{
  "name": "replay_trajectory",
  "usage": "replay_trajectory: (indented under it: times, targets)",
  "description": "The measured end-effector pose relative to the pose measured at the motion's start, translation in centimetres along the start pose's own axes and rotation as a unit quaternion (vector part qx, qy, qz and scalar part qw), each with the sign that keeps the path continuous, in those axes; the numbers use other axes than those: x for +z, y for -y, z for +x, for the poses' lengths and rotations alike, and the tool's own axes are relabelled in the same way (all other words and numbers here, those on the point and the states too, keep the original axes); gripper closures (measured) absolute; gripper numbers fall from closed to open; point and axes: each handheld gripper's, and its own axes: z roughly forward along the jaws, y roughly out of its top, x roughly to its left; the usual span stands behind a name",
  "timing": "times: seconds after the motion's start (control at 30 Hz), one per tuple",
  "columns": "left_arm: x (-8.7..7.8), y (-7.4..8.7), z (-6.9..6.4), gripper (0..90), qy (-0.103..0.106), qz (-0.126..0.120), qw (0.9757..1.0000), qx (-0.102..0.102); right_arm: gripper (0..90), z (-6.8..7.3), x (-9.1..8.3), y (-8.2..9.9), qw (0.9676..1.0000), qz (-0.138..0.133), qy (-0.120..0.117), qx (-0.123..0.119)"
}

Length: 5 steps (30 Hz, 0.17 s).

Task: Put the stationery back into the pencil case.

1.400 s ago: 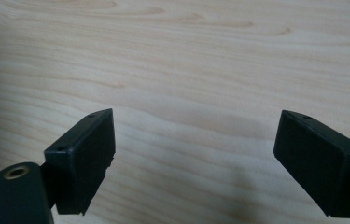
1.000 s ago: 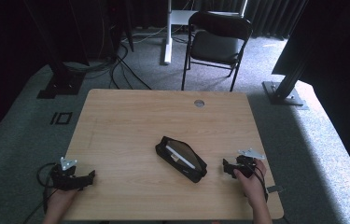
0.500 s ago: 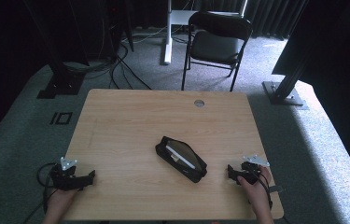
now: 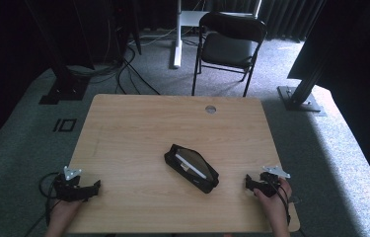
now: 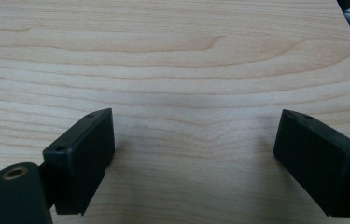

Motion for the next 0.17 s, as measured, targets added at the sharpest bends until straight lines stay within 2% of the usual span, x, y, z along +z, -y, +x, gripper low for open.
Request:
replay_trajectory:
  times: [0.17]
  targets:
    - [0.0,0.0,0.0,0.4,0.0,0.0,1.0,0.0,12.1,0.0,0.0,0.0,1.0,0.0,0.0,0.0]
